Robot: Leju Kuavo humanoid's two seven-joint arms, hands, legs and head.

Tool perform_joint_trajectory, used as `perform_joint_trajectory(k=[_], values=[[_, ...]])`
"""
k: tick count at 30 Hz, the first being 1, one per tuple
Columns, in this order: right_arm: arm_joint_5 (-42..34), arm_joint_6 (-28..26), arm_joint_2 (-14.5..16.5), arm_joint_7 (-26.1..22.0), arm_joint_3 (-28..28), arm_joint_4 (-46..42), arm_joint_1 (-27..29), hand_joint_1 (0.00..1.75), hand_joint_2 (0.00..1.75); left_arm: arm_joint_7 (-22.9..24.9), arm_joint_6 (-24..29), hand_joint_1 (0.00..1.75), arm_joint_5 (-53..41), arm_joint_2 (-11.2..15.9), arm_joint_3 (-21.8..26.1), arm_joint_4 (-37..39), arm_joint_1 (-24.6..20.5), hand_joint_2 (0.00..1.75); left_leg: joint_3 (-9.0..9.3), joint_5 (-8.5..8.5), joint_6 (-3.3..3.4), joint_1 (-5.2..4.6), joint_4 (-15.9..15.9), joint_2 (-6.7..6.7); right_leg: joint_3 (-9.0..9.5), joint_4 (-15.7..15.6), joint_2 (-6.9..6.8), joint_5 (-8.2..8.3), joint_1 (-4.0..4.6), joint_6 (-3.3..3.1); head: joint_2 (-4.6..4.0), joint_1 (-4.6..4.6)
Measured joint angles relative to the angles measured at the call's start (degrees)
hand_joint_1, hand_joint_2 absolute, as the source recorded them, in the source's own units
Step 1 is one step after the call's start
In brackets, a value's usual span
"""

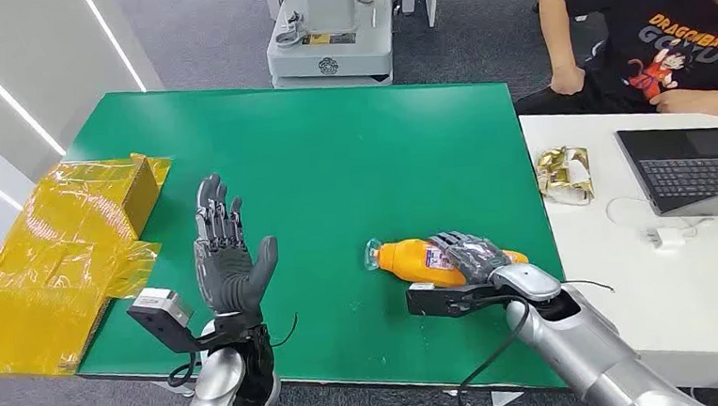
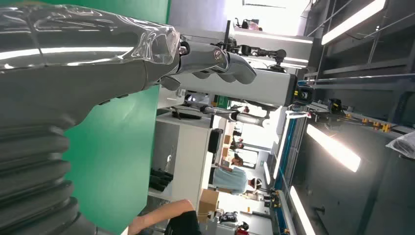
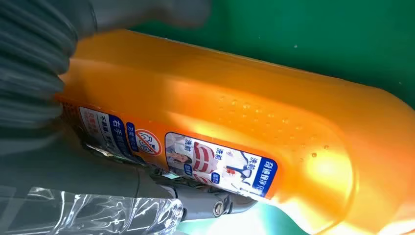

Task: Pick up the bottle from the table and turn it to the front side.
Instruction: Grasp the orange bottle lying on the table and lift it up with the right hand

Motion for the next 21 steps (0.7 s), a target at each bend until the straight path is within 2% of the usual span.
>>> perform_joint_trajectory(k=[6,14,21], values=[[0.36,-1.24,-0.09,-0.48,0.00,-0.44,0.16,1.75,1.75,0.00,0.21,0.00,0.23,0.00,0.00,0.00,0.00,1.75,0.00,0.00,0.00,0.00,0.01,0.00,0.00,0.00,0.01,0.00,0.00,0.00,0.00,0.00],[1.13,-7.48,0.68,-1.67,-0.81,-1.14,2.15,1.75,1.75,-0.03,0.66,0.00,0.51,0.00,0.00,0.00,0.00,1.75,-0.04,0.00,0.00,0.01,-0.01,-0.01,-0.01,0.02,-0.01,0.00,0.01,0.00,0.00,-0.01],[1.72,-21.91,4.78,0.51,-5.16,-3.92,4.96,1.75,1.75,-0.43,1.74,0.00,0.79,-0.02,0.00,0.00,0.01,1.75,-0.05,0.00,-0.01,0.02,-0.03,-0.01,-0.05,0.03,-0.02,-0.01,0.01,-0.01,0.00,-0.01]])
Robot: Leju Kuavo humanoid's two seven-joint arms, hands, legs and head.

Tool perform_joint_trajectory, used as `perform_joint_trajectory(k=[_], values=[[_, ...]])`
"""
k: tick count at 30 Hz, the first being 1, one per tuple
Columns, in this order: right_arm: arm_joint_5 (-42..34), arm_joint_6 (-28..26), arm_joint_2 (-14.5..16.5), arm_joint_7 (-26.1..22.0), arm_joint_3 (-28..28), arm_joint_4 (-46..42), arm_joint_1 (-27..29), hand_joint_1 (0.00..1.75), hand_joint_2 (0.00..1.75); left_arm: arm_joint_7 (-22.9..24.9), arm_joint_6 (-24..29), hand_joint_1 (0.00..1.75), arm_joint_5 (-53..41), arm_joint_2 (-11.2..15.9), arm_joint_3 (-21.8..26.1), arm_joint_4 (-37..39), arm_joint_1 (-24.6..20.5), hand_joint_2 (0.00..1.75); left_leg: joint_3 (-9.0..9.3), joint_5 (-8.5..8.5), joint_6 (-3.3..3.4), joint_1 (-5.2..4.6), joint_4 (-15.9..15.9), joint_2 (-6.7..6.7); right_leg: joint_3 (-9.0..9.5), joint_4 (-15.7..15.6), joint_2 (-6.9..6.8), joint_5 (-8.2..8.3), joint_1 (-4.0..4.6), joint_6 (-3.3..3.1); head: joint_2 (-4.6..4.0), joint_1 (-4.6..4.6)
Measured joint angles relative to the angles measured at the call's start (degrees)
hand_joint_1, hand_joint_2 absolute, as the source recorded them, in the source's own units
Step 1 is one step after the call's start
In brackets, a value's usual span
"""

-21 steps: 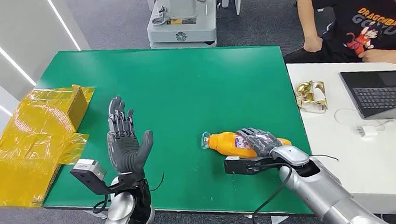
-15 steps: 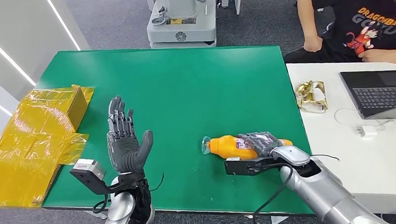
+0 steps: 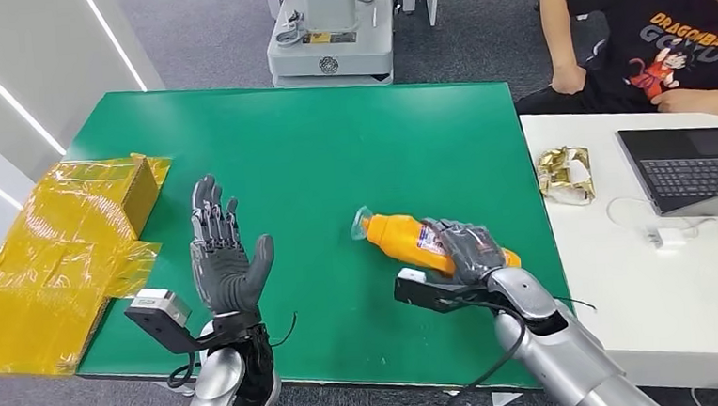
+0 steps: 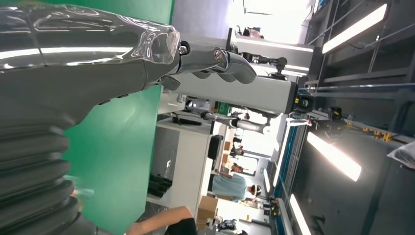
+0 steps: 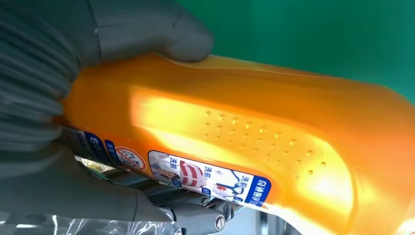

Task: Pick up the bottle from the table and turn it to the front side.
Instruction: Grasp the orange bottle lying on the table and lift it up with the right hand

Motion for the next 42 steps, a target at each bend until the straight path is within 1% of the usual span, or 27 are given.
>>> perform_joint_trajectory(k=[3,6,11,13,18,21,25,29,33,36,39,42], values=[[-0.36,-4.94,2.25,-0.30,-2.62,-2.29,1.61,1.75,1.75,-0.04,0.39,0.00,0.03,-0.03,0.00,0.00,0.00,1.75,0.00,0.00,0.00,0.00,-0.01,0.01,-0.02,0.00,0.03,-0.01,0.00,0.00,0.00,-0.01],[-1.22,-9.15,3.99,-2.09,-5.08,-4.92,3.75,1.75,1.75,-0.07,0.69,0.00,0.08,-0.14,0.00,0.00,0.01,1.75,-0.03,0.00,0.00,0.00,-0.01,-0.03,-0.02,-0.01,-0.04,-0.01,0.01,0.00,0.00,0.00],[-3.62,-18.76,6.62,-9.44,-8.36,-9.78,8.56,1.75,1.75,-0.15,0.71,0.00,0.43,-0.55,0.00,0.07,0.02,1.75,-0.04,-0.01,0.00,-0.01,-0.01,-0.02,-0.02,-0.03,-0.04,-0.02,0.00,0.00,0.00,0.01],[-3.97,-20.76,7.68,-10.96,-9.40,-11.95,10.87,1.75,1.75,-0.04,0.12,0.00,0.63,-0.76,-0.01,0.19,0.01,1.75,-0.05,-0.01,0.01,-0.01,-0.01,-0.03,-0.03,-0.04,-0.04,-0.02,0.00,0.00,0.00,0.01],[-4.01,-20.72,9.17,-11.06,-10.84,-15.93,15.15,1.75,1.75,0.42,-0.79,0.00,0.75,-1.22,-0.11,0.56,0.00,1.75,-0.05,-0.02,0.01,-0.01,-0.01,-0.01,-0.04,-0.04,-0.01,-0.02,0.00,0.00,0.00,-0.01],[-4.18,-18.76,9.53,-10.45,-11.55,-17.28,16.31,1.75,1.75,1.51,-2.25,0.00,0.87,-1.36,-0.28,0.84,-0.26,1.75,-0.05,-0.01,0.01,-0.01,-0.01,-0.01,-0.04,-0.04,-0.01,-0.02,0.00,0.00,0.00,0.00],[-2.88,-15.19,9.99,-9.97,-11.66,-17.75,17.08,1.75,1.75,4.72,-7.50,0.00,1.07,-1.33,-0.91,1.93,-3.36,1.75,-0.05,0.00,0.00,-0.01,0.00,-0.01,-0.03,-0.02,-0.03,0.00,0.00,0.00,0.00,0.00],[1.10,-13.88,10.24,-7.62,-11.43,-17.75,17.27,1.75,1.75,6.36,-10.14,0.00,1.05,-1.30,-1.17,2.98,-6.02,1.75,-0.03,0.00,0.00,-0.01,0.00,0.01,-0.03,-0.02,0.01,0.01,0.00,0.00,0.00,0.00],[2.55,-12.82,10.24,-7.05,-11.13,-17.89,17.40,1.75,1.75,7.08,-11.76,0.00,1.06,-1.23,-1.22,3.56,-7.21,1.75,-0.05,0.00,0.00,-0.01,0.00,0.00,-0.04,-0.02,0.01,0.00,0.00,0.00,0.00,-0.01],[3.16,-11.73,10.24,-7.92,-10.83,-17.98,17.40,1.75,1.75,8.26,-13.40,0.00,1.13,-1.08,-1.28,4.05,-7.79,1.75,-0.05,-0.01,0.00,-0.01,0.00,0.00,-0.05,-0.03,0.01,-0.01,0.00,0.00,0.00,0.01],[3.57,-10.77,10.24,-10.41,-10.04,-18.05,17.30,1.75,1.75,10.28,-16.69,0.00,1.41,-0.97,-1.38,5.45,-8.78,1.75,-0.06,-0.01,0.00,-0.01,-0.01,0.00,-0.05,-0.03,0.01,-0.01,0.00,0.00,0.00,0.00],[3.63,-10.60,10.24,-11.29,-9.57,-18.08,17.23,1.75,1.75,10.73,-17.61,0.00,1.56,-0.97,-1.40,6.69,-9.42,1.75,-0.05,0.00,0.00,-0.01,0.00,0.00,-0.05,-0.02,0.01,0.00,0.00,0.00,0.00,0.01]])
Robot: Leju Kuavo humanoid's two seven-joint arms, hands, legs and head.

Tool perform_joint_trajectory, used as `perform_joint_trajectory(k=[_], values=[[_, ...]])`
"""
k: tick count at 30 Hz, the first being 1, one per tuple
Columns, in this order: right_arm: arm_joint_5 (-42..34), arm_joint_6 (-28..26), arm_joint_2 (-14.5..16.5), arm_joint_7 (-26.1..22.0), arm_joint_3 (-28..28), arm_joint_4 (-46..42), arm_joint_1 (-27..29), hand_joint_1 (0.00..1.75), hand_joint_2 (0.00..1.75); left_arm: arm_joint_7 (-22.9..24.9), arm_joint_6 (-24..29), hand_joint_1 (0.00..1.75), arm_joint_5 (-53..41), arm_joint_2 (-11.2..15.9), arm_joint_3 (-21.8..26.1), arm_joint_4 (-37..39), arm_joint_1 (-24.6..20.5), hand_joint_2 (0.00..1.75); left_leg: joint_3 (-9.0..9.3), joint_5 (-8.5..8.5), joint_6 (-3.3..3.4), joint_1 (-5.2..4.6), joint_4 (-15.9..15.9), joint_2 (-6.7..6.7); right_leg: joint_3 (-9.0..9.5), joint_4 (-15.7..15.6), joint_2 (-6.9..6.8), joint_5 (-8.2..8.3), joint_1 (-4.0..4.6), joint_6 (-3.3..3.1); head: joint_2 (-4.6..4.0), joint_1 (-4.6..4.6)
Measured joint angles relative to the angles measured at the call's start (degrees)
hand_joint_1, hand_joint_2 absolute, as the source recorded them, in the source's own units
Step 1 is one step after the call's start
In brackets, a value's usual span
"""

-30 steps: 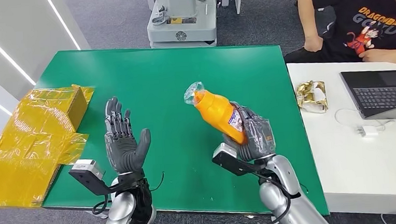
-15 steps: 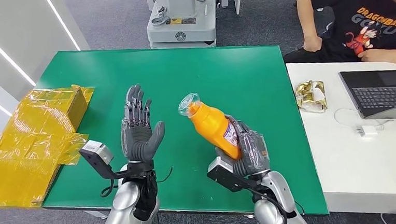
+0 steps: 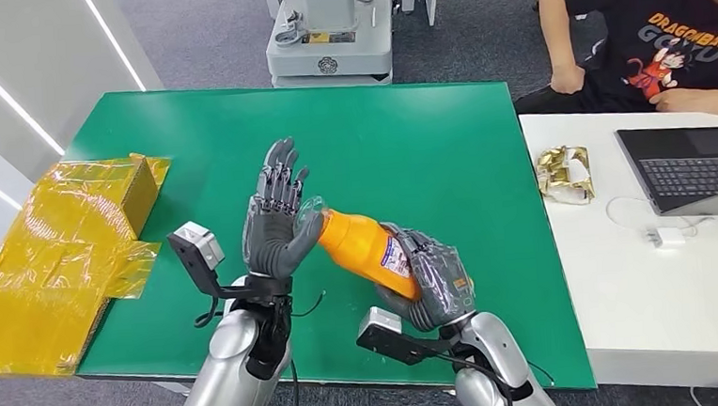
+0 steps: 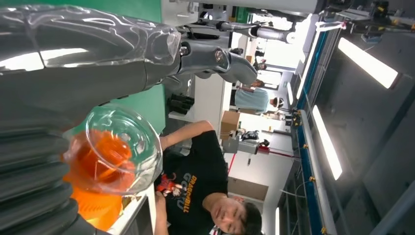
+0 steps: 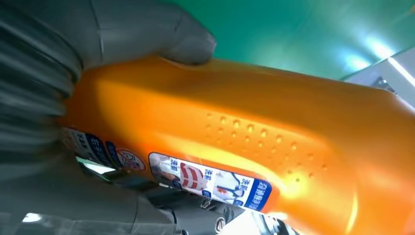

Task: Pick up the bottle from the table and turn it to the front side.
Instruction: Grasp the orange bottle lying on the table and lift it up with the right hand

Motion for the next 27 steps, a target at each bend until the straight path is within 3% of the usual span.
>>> perform_joint_trajectory(k=[12,23,27], values=[[-0.04,-3.31,0.44,-3.50,0.13,-0.79,-0.11,1.75,1.75,0.29,0.14,0.00,-1.38,0.00,0.02,4.28,-1.40,1.75,-0.01,0.00,0.00,0.00,0.00,0.00,0.00,0.00,0.00,0.00,0.00,0.00,0.00,-0.01],[-0.59,-2.92,0.48,-3.62,0.13,-0.19,-0.29,1.75,1.75,0.32,0.14,0.00,-2.19,0.03,0.02,5.32,-1.45,1.75,-0.02,0.00,0.00,0.00,0.00,-0.01,0.01,0.00,0.00,0.00,0.00,0.00,0.00,0.00],[-0.85,-0.15,0.49,-2.56,0.22,0.98,-1.06,1.75,1.75,0.09,-0.23,0.00,-3.31,0.13,0.02,5.34,-1.41,1.75,-0.03,0.00,0.00,0.00,0.00,-0.01,0.01,0.01,-0.01,0.00,0.00,0.00,0.00,-0.01]])
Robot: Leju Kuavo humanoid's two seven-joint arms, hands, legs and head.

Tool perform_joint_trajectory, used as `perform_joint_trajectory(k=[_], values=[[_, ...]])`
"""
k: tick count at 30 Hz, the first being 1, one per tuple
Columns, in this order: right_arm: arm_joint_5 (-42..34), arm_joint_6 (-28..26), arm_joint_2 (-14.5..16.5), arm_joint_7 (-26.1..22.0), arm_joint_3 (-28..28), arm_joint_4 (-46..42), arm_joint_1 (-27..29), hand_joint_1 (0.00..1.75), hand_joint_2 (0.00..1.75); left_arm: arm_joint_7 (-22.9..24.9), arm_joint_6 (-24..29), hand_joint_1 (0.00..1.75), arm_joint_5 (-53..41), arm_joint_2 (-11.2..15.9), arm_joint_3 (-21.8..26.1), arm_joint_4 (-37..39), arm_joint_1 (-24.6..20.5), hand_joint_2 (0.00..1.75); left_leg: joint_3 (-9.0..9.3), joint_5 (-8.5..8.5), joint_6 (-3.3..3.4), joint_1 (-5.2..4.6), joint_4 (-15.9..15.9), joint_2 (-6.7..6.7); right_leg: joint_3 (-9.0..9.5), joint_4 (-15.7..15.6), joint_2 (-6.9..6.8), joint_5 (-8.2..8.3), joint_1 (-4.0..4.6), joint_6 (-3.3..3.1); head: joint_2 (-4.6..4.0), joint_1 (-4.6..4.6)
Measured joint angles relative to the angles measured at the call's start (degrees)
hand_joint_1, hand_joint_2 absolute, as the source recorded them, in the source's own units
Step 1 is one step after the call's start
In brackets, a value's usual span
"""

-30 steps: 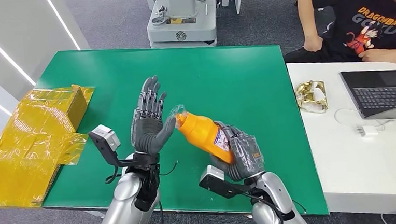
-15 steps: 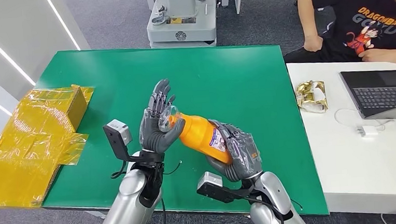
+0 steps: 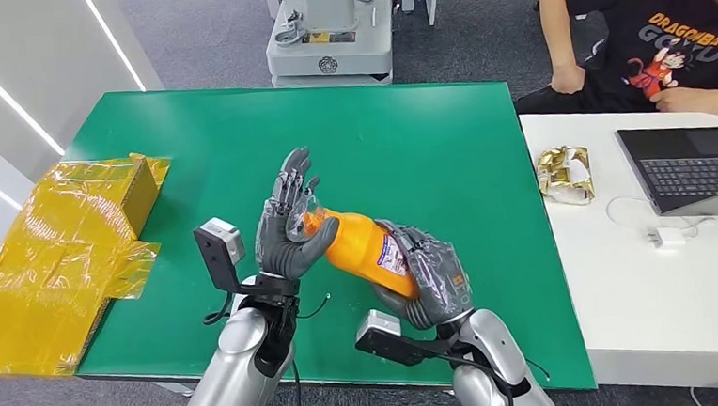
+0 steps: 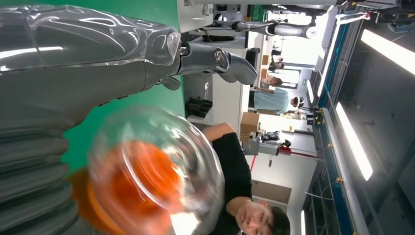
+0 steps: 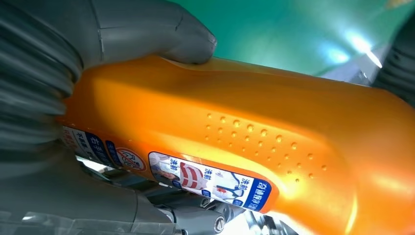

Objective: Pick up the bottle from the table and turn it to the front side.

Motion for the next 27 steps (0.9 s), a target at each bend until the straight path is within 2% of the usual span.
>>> perform_joint_trajectory(k=[3,4,7,15,16,19,20,27], values=[[-0.03,1.97,0.01,0.87,0.19,1.42,-0.80,1.75,1.75,-0.05,-0.49,0.54,-1.33,0.26,0.03,-0.31,0.35,1.75,0.00,0.00,0.00,0.00,0.00,0.00,0.00,0.00,-0.01,0.00,0.00,0.00,0.00,-0.01],[-0.03,2.20,0.02,0.95,0.21,1.84,-1.01,1.75,1.75,-0.04,-0.63,0.97,-1.75,0.35,0.05,-0.50,0.52,1.75,0.00,0.00,0.00,0.00,0.00,0.00,0.00,0.00,-0.01,0.00,0.00,0.00,0.00,-0.01],[-0.03,2.41,0.15,1.01,0.21,2.78,-1.43,1.75,1.75,-0.01,-0.91,1.75,-2.63,0.56,0.09,-0.91,0.83,1.75,0.00,0.00,0.00,0.00,0.00,0.00,0.00,0.01,-0.01,0.00,0.00,0.00,0.00,0.01],[0.80,1.85,0.32,1.76,0.20,4.11,-2.19,1.75,1.75,0.39,-2.08,1.75,-6.05,1.07,0.14,-1.10,0.89,1.75,0.00,0.00,0.00,0.00,0.00,-0.01,0.00,0.01,-0.01,0.00,0.00,0.00,0.00,-0.01],[1.02,1.57,0.32,1.70,0.19,4.29,-2.27,1.75,1.75,0.41,-2.24,1.44,-6.33,1.13,0.18,-1.10,0.89,1.75,0.00,0.00,0.00,0.00,0.00,-0.01,0.00,0.01,-0.01,0.00,0.00,0.00,0.00,0.00],[1.43,0.93,0.42,1.34,0.16,4.72,-2.46,1.75,1.75,0.41,-2.73,0.14,-6.84,1.27,0.31,-1.10,0.88,1.75,0.00,0.00,0.00,0.00,0.00,-0.01,0.00,0.01,-0.01,0.00,0.00,0.00,0.00,0.00],[1.47,0.74,0.52,1.22,0.15,4.81,-2.56,1.75,1.75,0.41,-2.92,0.00,-6.92,1.30,0.34,-1.10,0.92,1.75,0.00,0.00,0.00,0.00,0.00,-0.01,0.00,0.01,-0.01,0.00,0.00,0.00,0.00,0.00],[1.95,-0.68,1.55,0.15,0.06,4.92,-3.44,1.75,1.75,0.50,-3.75,0.00,-7.12,1.33,0.38,-1.10,1.39,1.75,0.00,0.00,0.00,0.00,0.00,-0.01,0.00,0.01,-0.01,0.00,0.00,0.00,0.00,-0.01]])
